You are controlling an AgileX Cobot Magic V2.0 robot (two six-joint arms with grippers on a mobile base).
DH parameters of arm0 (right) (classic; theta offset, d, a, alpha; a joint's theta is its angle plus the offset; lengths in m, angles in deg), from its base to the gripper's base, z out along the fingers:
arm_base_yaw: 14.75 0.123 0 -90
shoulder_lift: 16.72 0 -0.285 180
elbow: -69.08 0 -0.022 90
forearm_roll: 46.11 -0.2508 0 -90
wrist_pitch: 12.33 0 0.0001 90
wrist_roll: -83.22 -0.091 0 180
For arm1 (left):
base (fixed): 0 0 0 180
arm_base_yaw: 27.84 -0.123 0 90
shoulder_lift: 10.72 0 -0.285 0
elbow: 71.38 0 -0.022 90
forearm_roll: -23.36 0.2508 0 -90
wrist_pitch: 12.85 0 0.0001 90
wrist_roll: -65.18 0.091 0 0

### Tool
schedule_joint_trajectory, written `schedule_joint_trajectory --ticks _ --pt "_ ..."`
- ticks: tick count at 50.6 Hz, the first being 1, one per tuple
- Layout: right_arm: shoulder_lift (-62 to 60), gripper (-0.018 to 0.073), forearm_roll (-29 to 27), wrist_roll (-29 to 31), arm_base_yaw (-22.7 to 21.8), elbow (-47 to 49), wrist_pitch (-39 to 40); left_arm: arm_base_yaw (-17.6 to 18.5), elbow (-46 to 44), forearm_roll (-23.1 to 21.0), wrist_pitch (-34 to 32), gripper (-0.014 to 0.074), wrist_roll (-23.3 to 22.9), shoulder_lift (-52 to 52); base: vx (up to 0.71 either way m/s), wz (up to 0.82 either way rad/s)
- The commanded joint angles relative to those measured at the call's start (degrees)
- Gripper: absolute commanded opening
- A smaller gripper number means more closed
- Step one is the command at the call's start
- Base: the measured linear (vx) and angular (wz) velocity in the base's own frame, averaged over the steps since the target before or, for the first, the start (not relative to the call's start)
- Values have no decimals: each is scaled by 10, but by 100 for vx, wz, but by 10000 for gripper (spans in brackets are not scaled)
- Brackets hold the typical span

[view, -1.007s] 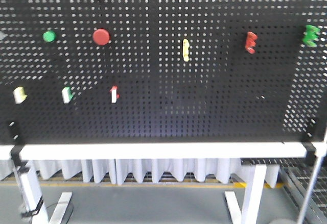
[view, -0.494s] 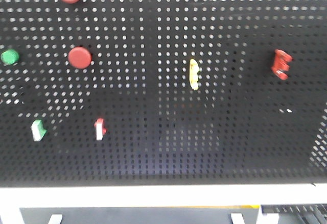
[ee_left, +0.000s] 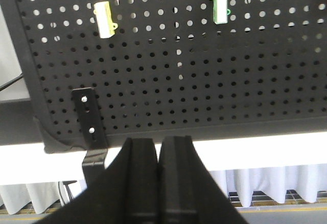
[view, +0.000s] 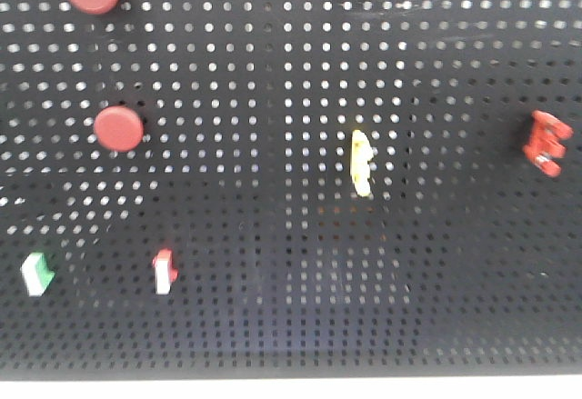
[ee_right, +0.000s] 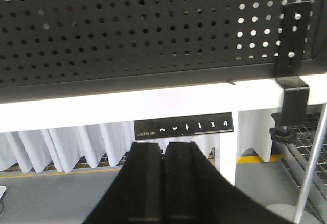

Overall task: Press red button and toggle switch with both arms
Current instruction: 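Raise the left gripper up the pegboard toward the red buttons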

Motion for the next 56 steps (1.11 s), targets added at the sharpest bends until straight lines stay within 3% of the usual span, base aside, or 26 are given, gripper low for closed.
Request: schedule_joint_trajectory --ticks 1,44,56 --pt "-10 -4 5 4 -4 -6 48 0 19 -6 -46 1 -5 -4 10 0" --pt "-10 -4 6 4 -4 -6 50 0 19 -6 -46 1 -5 -4 3 0" --pt "-10 -4 6 4 -4 -6 98 0 19 -6 -75 1 -5 -4 0 0"
